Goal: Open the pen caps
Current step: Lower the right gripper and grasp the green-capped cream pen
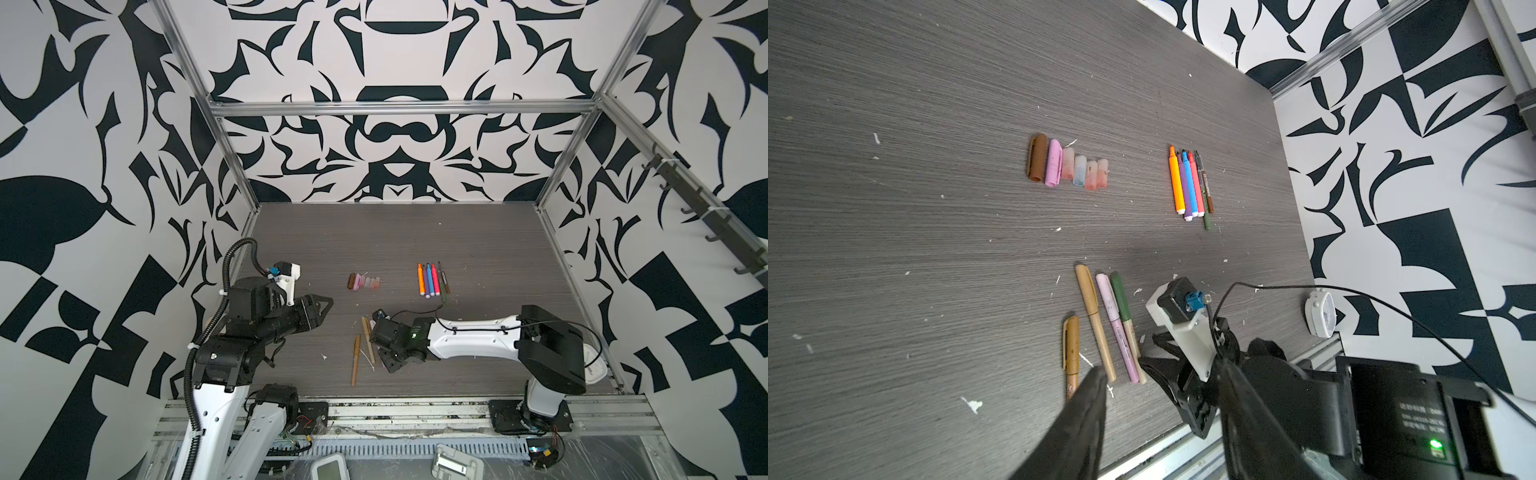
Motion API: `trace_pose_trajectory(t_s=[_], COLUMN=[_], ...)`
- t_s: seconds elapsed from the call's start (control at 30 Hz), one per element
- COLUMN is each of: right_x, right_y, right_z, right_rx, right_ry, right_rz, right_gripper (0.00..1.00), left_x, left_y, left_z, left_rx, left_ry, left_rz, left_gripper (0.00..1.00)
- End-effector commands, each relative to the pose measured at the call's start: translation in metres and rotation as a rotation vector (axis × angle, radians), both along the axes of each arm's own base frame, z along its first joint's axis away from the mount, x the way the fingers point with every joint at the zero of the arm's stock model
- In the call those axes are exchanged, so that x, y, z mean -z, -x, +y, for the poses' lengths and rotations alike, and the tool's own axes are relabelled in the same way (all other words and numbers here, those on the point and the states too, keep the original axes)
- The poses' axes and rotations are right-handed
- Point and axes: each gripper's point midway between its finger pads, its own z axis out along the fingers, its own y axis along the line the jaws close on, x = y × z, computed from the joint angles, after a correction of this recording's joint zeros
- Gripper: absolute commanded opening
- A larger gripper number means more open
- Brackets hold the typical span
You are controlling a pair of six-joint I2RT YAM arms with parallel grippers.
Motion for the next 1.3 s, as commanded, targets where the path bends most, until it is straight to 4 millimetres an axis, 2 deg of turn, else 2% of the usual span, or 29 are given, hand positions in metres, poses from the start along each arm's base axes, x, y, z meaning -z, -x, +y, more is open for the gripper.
trace_pose_trajectory(t_s=[0.0,0.3,0.47,0.8,1.27], right_x=[-0.008,-0.005,-0.008,-0.033,-0.009], right_y=[-0.003,-0.008,-0.007,-0.007,-0.011], right_z=[0.001,-0.01,-0.009,0.004,-0.006], right_rx=[0.014,0.044,0.045,0.03,0.064], right_ry=[0.017,0.076,0.069,-0.051,0.069], right_rz=[-0.018,-0.039,-0.04,-0.084,-0.082], right_gripper=[0.37,0.36,0.36,0.37,0.38], left_x=[0.008,0.008,0.008,0.009,0.009], left_y=[0.001,0.001,0.001,0.001,0.001], left_z=[0.002,0.001,0.001,0.001,0.001], left_rx=[-0.006,-0.005,-0.006,-0.005,-0.004], left_ry=[-0.006,-0.006,-0.006,-0.006,-0.006], left_rz=[0.024,0.027,0.027,0.03,0.031], left_gripper=[0.47,0.47,0.47,0.47,0.47])
